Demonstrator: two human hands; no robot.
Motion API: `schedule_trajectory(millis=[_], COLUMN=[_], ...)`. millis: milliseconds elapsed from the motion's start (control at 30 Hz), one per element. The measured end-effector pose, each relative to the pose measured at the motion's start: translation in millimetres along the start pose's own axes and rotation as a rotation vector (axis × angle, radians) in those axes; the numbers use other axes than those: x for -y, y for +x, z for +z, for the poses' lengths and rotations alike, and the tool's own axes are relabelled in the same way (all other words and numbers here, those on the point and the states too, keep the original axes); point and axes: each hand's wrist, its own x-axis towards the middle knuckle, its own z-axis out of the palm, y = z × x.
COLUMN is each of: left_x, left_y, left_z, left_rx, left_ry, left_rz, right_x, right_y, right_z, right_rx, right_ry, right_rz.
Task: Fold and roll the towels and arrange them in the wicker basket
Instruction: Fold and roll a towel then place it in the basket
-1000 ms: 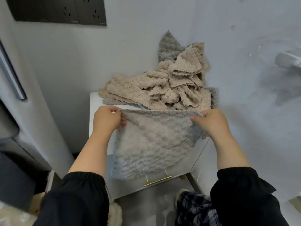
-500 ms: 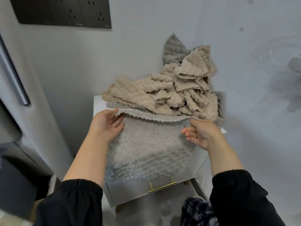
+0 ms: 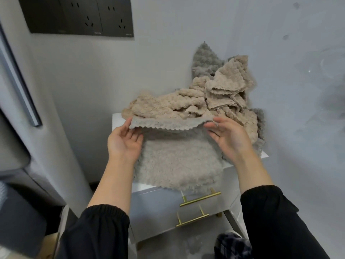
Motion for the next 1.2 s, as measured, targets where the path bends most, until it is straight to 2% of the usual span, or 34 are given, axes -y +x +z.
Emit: schedule_trajectory(millis=[100,200,433,567,667,767,867,1033,1133,1200], left_x=[-4.1,-10.5,-20.5,-22.9,-27.0,-30.4,-25.6,-17.2,-13.2,-9.9], left_y=[-7.1,-13.6,-30.3,-41.7,-41.5,-41.4,-45.3,-38.8,-32.9,-29.7], left_z=[-9.2,-15.2,-35.7,-44.8,-53.6,-63.9,-64.5,-60.7,-56.8,-53.9], left_rx=[-0.071,-0.109,-0.183,-0.242,-0.232,-0.146,-0.156,-0.186,-0.208,-0.223], left_ry=[0.067,0.209,0.387,0.785,1.101,1.499,1.796,1.908,1.925,1.942], left_rz=[-0.040,-0.035,0.022,0.034,0.081,0.190,0.317,0.412,0.415,0.412], right_x=[-1.4,-1.3,-1.7,-9.9,-21.7,-30.9,-33.8,-27.0,-25.9,-28.3], right_y=[-16.9,-33.7,-64.0,-76.8,-79.0,-77.7,-77.0,-79.2,-73.0,-67.5], right_z=[-5.8,-6.9,-19.5,-30.0,-36.0,-38.1,-38.4,-43.1,-51.8,-54.6], right_rx=[-0.022,0.048,0.127,0.177,0.137,0.097,0.149,0.291,0.193,0.106], right_ry=[-0.125,-0.262,-0.193,-0.523,-0.760,-0.864,-0.926,-1.015,-1.122,-1.085], right_rz=[0.073,0.196,0.234,0.344,0.414,0.443,0.470,0.580,0.593,0.580])
